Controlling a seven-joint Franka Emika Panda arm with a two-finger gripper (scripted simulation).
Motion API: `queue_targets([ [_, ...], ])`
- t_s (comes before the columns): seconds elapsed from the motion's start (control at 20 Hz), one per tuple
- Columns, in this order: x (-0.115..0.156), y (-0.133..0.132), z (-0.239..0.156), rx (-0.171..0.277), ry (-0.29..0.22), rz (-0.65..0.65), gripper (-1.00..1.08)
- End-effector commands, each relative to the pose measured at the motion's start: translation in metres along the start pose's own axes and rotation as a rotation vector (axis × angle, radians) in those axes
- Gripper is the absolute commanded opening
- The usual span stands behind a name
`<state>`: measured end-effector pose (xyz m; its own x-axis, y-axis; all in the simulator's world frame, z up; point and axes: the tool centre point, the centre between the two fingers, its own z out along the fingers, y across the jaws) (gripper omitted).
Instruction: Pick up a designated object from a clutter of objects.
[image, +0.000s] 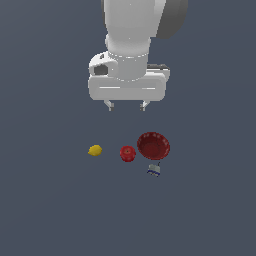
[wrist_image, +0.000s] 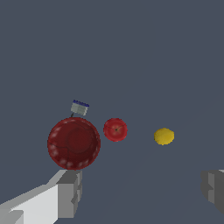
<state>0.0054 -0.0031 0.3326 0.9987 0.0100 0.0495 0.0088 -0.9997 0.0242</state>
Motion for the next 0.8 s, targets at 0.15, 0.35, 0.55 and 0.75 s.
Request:
queue_targets([
  [0.15, -0.001, 0.003, 0.002, 0.001, -0.004, 0.002, 1.00],
  [0.35, -0.004, 0.015, 0.007, 0.006, -0.018, 0.006, 1.00],
  [0.55, -0.007, 0.020, 0.007, 0.008, -0.024, 0.004, 1.00],
  [0.75, -0.006, 0.020, 0.009, 0.008, -0.024, 0.008, 1.00],
])
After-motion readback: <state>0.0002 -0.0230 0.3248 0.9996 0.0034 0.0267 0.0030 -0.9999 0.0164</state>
